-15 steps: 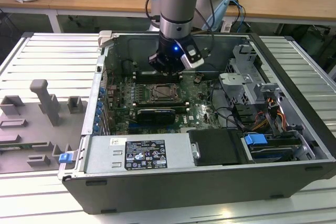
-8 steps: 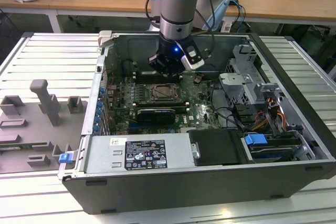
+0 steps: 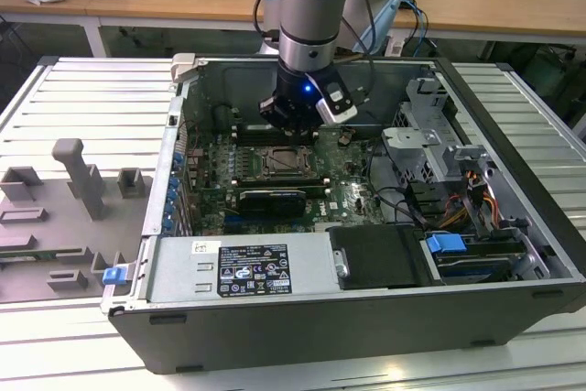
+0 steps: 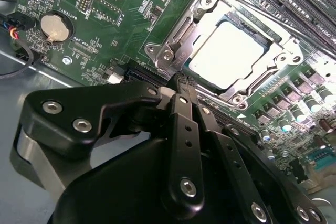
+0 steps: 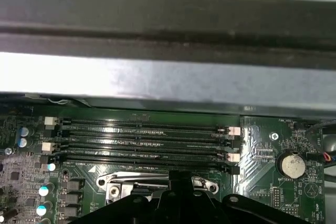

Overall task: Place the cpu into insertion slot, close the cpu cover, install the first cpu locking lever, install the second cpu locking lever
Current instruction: 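Install the second cpu locking lever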

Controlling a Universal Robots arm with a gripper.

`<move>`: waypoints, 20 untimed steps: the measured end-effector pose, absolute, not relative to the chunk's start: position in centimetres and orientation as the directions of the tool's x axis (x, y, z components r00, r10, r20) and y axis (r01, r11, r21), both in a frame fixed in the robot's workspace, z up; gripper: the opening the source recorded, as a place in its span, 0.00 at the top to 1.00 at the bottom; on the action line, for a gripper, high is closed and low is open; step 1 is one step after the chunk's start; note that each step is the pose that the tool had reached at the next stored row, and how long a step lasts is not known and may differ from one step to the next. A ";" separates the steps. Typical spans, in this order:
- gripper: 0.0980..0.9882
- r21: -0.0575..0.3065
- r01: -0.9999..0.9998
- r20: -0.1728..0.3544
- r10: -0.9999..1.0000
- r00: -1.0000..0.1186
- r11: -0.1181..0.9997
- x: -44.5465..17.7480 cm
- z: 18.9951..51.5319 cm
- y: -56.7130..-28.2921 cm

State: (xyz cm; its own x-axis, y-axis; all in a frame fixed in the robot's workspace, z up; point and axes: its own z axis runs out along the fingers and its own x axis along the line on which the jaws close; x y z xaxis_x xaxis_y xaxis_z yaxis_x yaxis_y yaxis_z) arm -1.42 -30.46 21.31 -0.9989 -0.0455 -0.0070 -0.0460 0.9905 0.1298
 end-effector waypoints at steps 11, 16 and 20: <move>0.99 0.130 -0.046 -0.007 -0.045 -0.999 0.990 -1.4 21.3 -31.1; 0.99 0.130 -0.046 -0.007 -0.046 -0.999 0.990 -1.4 21.8 -31.1; 0.99 0.130 -0.046 -0.007 -0.046 -0.999 0.990 -1.4 22.6 -31.1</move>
State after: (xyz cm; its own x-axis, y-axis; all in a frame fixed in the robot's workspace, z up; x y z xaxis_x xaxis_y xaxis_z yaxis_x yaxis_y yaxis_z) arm -1.42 -31.09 22.61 -0.9989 -0.0456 -0.0070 -0.0461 0.9905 0.1298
